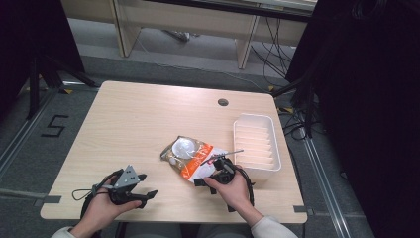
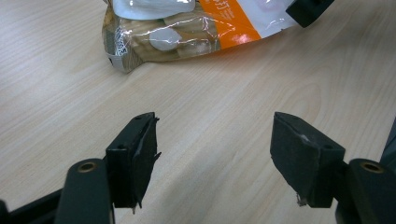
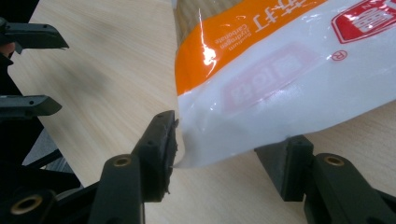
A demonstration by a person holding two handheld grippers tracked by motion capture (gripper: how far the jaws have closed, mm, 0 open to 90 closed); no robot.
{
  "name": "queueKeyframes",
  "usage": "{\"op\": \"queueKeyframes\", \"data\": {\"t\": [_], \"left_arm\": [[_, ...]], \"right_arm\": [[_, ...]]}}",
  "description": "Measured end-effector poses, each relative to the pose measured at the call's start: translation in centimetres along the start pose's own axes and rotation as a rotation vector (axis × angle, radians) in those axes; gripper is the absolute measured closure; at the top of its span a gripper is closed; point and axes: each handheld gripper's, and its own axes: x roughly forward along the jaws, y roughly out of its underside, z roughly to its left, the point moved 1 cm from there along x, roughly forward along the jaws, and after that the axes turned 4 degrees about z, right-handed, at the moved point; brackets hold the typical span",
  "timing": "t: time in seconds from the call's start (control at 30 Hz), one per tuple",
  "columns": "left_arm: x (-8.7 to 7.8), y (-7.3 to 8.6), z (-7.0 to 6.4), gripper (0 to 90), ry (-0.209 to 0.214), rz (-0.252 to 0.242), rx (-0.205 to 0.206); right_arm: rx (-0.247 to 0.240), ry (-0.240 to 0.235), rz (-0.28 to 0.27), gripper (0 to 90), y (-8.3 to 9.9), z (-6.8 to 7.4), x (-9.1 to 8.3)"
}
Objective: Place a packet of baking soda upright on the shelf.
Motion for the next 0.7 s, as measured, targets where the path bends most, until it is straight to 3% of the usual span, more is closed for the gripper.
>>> {"op": "queueKeyframes", "data": {"t": [0.2, 0.33, 0.7], "left_arm": [[-0.1, 0.0, 0.0, 31.2, 0.001, 0.0, 0.002], [0.0, 0.0, 0.0, 31.2, -0.006, -0.003, 0.017], [-0.1, 0.0, 0.0, 31.3, 0.001, -0.001, 0.008]], "right_arm": [[0.031, -0.017, -0.013, 50.3, 0.1, -0.2, -0.5], [0.043, -0.001, -0.023, 49.8, 0.2, -0.1, -0.8], [0.095, -0.002, -0.03, 48.5, 0.2, -0.3, -1.1]]}}
